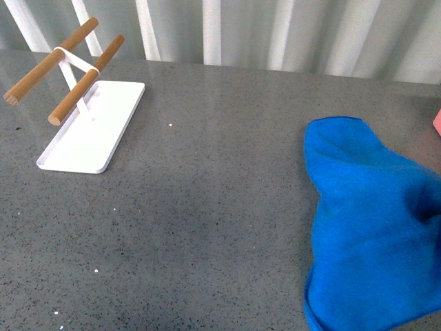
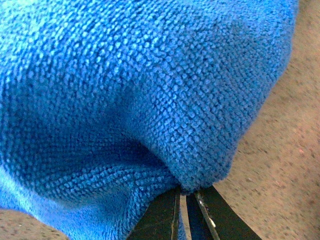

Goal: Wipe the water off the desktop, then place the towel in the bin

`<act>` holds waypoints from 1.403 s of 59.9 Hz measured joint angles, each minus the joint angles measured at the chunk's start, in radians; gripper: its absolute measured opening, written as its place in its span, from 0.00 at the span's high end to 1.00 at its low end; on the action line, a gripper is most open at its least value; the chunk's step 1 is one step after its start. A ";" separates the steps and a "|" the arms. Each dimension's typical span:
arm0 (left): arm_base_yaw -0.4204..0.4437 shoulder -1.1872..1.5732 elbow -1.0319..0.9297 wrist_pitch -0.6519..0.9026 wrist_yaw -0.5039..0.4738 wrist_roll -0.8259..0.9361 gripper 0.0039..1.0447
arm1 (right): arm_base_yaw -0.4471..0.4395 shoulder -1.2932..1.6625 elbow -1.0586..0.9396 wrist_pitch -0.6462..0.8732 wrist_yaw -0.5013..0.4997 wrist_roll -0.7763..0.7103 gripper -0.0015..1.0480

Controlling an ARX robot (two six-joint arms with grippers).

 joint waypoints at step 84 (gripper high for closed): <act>0.000 0.000 0.000 0.000 0.000 0.000 0.06 | -0.383 -0.198 0.637 -0.085 -0.081 0.045 0.97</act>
